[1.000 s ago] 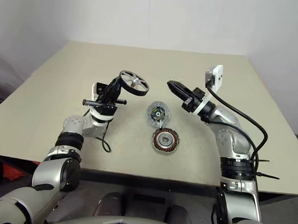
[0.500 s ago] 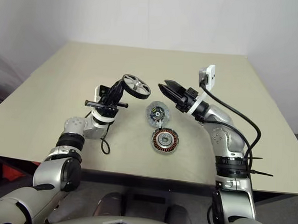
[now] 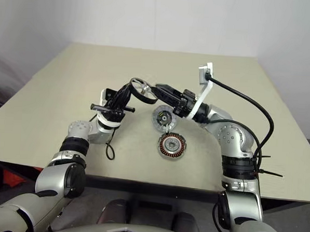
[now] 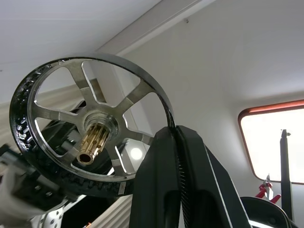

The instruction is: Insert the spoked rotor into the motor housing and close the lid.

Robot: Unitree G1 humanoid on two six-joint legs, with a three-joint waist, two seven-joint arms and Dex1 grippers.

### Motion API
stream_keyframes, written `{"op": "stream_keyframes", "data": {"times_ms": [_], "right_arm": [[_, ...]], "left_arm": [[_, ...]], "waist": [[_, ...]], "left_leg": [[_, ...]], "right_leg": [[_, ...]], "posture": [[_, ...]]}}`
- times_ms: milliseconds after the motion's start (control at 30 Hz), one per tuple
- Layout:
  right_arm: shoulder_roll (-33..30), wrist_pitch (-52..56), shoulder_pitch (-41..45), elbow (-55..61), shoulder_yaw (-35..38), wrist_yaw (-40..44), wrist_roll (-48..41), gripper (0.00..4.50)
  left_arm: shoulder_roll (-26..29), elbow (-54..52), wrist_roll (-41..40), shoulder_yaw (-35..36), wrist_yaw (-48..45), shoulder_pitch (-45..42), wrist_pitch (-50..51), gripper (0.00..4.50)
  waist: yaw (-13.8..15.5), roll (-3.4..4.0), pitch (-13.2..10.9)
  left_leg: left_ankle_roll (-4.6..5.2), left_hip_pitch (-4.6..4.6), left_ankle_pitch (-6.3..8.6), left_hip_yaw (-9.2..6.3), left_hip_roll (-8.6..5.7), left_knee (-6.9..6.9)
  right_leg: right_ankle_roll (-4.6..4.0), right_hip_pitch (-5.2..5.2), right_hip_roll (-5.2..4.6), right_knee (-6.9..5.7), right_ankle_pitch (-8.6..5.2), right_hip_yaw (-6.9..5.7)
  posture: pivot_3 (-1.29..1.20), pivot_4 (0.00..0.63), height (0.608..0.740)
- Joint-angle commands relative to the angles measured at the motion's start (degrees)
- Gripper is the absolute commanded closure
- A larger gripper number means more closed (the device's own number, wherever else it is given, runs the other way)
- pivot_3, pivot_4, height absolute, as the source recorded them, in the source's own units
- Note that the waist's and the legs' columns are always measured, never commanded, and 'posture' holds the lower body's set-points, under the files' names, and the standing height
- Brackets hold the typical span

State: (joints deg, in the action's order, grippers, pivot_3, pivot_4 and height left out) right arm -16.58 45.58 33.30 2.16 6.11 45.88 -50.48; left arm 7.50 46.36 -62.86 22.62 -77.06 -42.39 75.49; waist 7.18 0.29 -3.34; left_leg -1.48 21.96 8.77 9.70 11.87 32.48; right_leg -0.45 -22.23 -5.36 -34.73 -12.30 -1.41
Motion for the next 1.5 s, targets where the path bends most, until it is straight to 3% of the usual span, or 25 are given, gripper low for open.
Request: {"op": "stream_keyframes", "data": {"times_ms": [33, 467, 1033, 1500], "right_arm": [[0.6, -0.3, 2.3, -0.8, -0.3, 0.4, 0.0, 2.55], [2.4, -2.6, 3.3, -6.4, -2.0, 1.8, 4.3, 2.55], [3.2, 1.8, 2.0, -0.4, -1.6, 1.9, 1.0, 2.55], [4.8, 0.6, 1.0, -3.6, -2.8, 0.9, 3.6, 2.55]], "left_arm": [[0.0, -0.4, 0.0, 0.4, -0.9, -1.3, 0.2, 4.5], [0.2, 0.1, 1.2, 0.4, -1.2, -1.4, -0.1, 4.5], [-0.2, 0.8, 2.8, 0.5, -1.3, -1.3, -1.7, 4.5], [-0.5, 0.9, 3.6, 0.9, -1.3, -1.4, -1.8, 4.5]], "waist": [[0.0, 0.0, 0.0], [0.0, 0.0, 0.0], [0.1, 0.0, 0.0], [0.1, 0.0, 0.0]], "left_leg": [[0.0, 0.0, 0.0, 0.0, 0.0, -0.02], [-0.03, 0.02, -0.02, 0.0, -0.01, -0.07], [-0.03, 0.02, -0.02, 0.0, -0.01, -0.08], [-0.04, 0.01, -0.03, 0.0, -0.01, -0.1]], "right_leg": [[0.0, 0.0, 0.0, 0.0, 0.0, 0.0], [0.0, -0.03, 0.0, 0.03, 0.0, -0.01], [0.0, -0.03, 0.0, 0.03, 0.0, -0.01], [0.0, -0.04, 0.0, 0.03, 0.0, -0.01]], "posture": [[0.0, 0.0, 0.74], [0.0, 0.0, 0.74], [0.0, 0.0, 0.74], [0.0, 0.0, 0.74]]}}
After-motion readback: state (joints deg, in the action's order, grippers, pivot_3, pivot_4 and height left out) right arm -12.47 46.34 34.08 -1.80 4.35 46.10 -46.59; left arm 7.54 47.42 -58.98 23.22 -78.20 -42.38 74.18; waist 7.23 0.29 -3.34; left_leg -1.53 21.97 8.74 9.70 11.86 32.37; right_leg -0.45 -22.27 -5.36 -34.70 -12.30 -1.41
